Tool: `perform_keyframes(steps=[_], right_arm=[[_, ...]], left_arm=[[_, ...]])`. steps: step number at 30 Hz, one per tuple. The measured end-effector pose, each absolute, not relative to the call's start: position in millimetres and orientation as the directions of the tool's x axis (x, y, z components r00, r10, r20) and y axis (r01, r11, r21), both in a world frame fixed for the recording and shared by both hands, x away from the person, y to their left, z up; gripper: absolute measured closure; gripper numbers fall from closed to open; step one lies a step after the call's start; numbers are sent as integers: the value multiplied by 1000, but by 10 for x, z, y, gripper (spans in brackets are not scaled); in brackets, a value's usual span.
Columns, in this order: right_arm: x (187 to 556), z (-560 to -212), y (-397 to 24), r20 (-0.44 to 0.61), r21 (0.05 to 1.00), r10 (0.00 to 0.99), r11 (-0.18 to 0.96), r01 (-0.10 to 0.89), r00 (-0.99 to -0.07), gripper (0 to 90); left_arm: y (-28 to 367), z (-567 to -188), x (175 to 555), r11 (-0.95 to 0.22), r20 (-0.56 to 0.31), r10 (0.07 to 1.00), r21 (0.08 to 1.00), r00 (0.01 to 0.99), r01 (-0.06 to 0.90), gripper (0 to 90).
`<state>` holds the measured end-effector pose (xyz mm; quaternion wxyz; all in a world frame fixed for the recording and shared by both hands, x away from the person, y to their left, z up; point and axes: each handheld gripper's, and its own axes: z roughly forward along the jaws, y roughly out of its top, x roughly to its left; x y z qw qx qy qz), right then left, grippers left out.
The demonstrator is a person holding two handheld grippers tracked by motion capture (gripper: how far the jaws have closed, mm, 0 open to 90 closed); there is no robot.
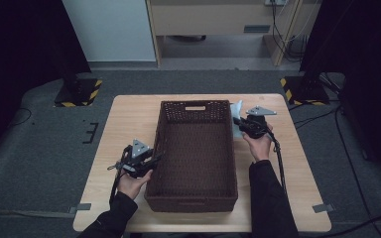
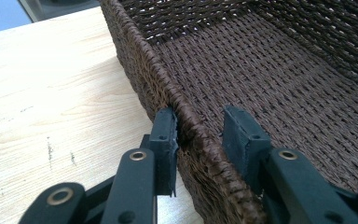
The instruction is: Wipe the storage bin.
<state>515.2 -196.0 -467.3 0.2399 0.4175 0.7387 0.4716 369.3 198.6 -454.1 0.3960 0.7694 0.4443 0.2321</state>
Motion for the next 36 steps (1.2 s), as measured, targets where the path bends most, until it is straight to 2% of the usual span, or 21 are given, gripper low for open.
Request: perform_keyframes(steps=[3, 7, 19, 22, 26, 29, 32, 36], right_arm=[[5179, -4536, -1937, 6, 904, 838, 229, 361, -545, 841], [5237, -4588, -1925, -4, 882, 836, 261, 392, -549, 842], [5279, -5194, -1920, 60, 734, 847, 321, 598, -528, 841], [5248, -5090, -1904, 56, 752, 836, 325, 573, -547, 841], [5136, -4745, -1959, 46, 844, 819, 275, 461, -572, 842], [5073, -4578, -1996, 33, 869, 802, 272, 413, -596, 842], [5055, -4575, -1986, 21, 861, 793, 296, 415, -609, 842], [5086, -4760, -1984, 28, 820, 800, 324, 472, -599, 842]], left_arm=[[1988, -4542, 3693, -291, 4, 867, 816, 498, 500, 644], [1992, -4542, 3693, -294, 7, 866, 815, 500, 499, 644], [1987, -4549, 3698, -274, -4, 874, 822, 486, 499, 655], [1989, -4549, 3706, -268, -8, 876, 823, 482, 501, 659], [1992, -4547, 3721, -257, -17, 881, 822, 473, 508, 670], [1990, -4548, 3739, -251, -20, 884, 823, 467, 510, 676], [1991, -4548, 3766, -253, -17, 884, 822, 466, 510, 679], [1992, -4551, 3799, -250, -18, 885, 825, 465, 507, 679]])
